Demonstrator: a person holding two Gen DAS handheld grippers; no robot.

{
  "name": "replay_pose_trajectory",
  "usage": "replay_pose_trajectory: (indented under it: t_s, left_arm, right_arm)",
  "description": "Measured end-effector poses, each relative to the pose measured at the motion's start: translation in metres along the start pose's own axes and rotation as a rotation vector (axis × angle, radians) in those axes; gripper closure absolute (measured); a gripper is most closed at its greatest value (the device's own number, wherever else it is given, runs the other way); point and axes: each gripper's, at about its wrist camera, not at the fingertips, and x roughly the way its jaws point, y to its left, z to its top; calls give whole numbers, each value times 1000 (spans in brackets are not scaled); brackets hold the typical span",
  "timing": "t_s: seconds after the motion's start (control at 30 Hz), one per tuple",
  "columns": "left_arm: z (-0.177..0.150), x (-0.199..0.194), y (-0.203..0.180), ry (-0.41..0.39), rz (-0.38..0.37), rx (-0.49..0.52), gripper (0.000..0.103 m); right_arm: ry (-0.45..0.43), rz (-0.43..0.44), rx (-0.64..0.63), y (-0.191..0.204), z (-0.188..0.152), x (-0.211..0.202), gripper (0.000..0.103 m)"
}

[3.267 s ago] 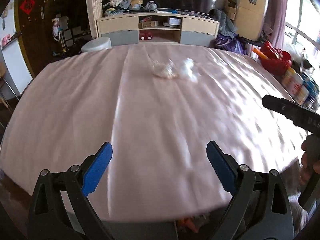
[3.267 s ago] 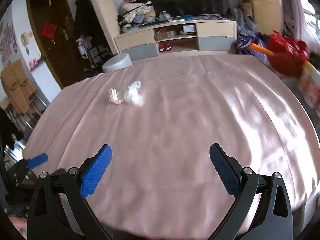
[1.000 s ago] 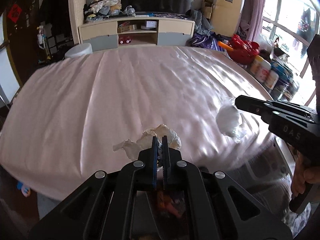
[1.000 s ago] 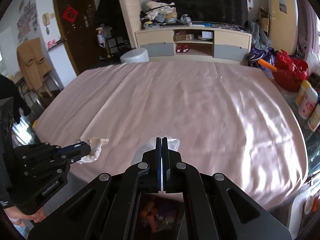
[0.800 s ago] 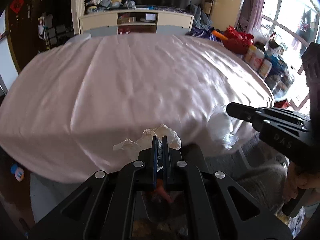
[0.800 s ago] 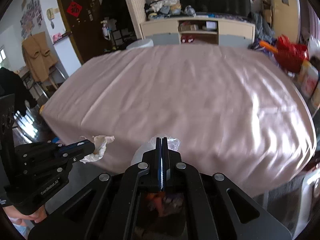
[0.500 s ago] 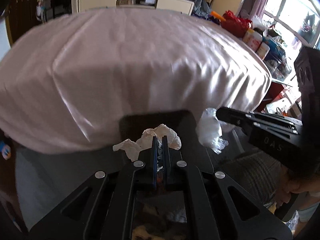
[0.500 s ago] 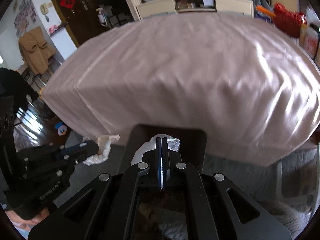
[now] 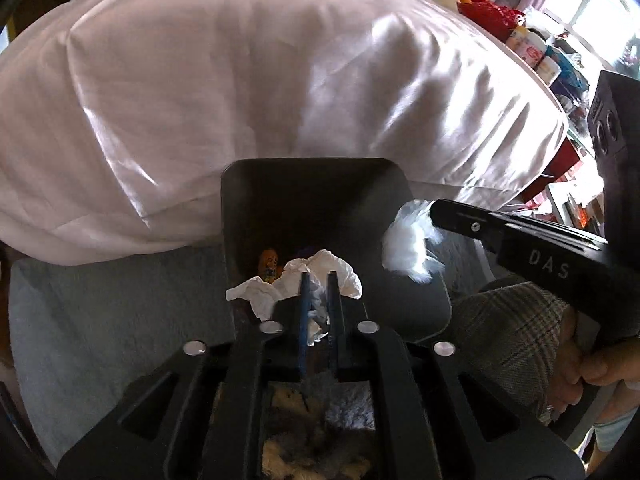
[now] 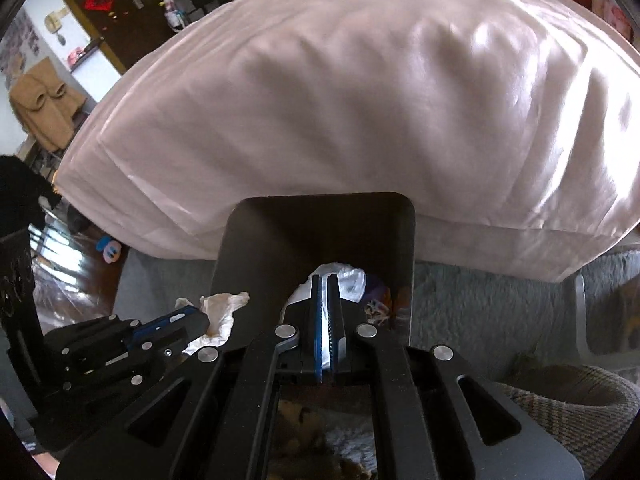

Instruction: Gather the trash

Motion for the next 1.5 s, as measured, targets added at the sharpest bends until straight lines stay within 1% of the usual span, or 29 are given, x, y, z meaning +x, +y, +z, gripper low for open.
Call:
replay_pose_trajectory:
  t_s: [0.1,0.13,0.17,0.23,0.27,0.3,0.33,0.37,0.4,0.43,0.47,0.5,0.6,0.73,0.8,0.87,0.93,1.03,1.13,1.23,1.37,1.5]
  left_arm:
    - [2,1,1,1,9,0,73]
    - [2,2,2,1,11,-1,70]
    - [3,1,2,1,16,-2,66]
    - [3,-1,2,-4,32,1,59]
    - [4,-3,3,-11,44,3,51]
    - [4,-5,3,-17,54,5,42]
    - [4,-10,4,-28,71,7,37]
    - [5,-16,4,-42,90,10,28]
    - [5,-23,5,-63,109,14,18]
    - [4,-31,5,-81,121,12,14]
    - [3,-39,8,-103,130,9,7]
    - [2,-46,9,-116,138,7,8]
    - [3,-67,9,-145,161,15,8]
    - [7,-113,-1,-276,188,45,8]
    - [11,-135,-10,-339,194,61,8]
    - [13,-153,-17,-384,191,71,8]
    - [15,-172,-25,-421,181,82,8]
    - [15,-196,-36,-471,206,97,8]
    - [16,-217,-42,-506,199,83,8]
    - [17,-236,-47,-545,230,82,8]
    - [18,-255,-50,-596,241,68,8]
    - [20,-267,-53,-646,232,68,8]
  right_arm:
    - [9,-1,18,-4,-1,3,96]
    - [12,-3,23,-5,0,4,92]
    - [13,-10,31,-6,1,4,84]
    - [2,-27,52,-11,2,1,33]
    - [-12,-38,57,-13,1,-1,27]
    - [-28,-58,58,-15,2,-5,20]
    - [-40,-78,55,-15,2,-9,10]
    - [-59,-103,49,-16,2,-15,4]
    - [-74,-119,41,-17,2,-20,3]
    - [-84,-129,32,-17,0,-25,3]
    - [-89,-135,27,-19,-1,-32,3]
    - [-94,-136,27,-18,-3,-37,3]
    - [-148,-134,23,-14,-8,-60,3]
    - [-297,-165,-11,-2,-7,-108,3]
    - [-357,-191,-19,1,-6,-129,3]
    - [-414,-201,-33,6,-4,-152,3]
    - [-449,-203,-51,11,-5,-170,3]
    - [-516,-247,-66,16,-7,-195,3]
    - [-575,-258,-67,21,-11,-218,3]
    - [-638,-298,-72,24,-16,-237,3]
    - [-711,-284,-50,22,-19,-260,3]
    - [-754,-291,-29,21,-22,-273,3]
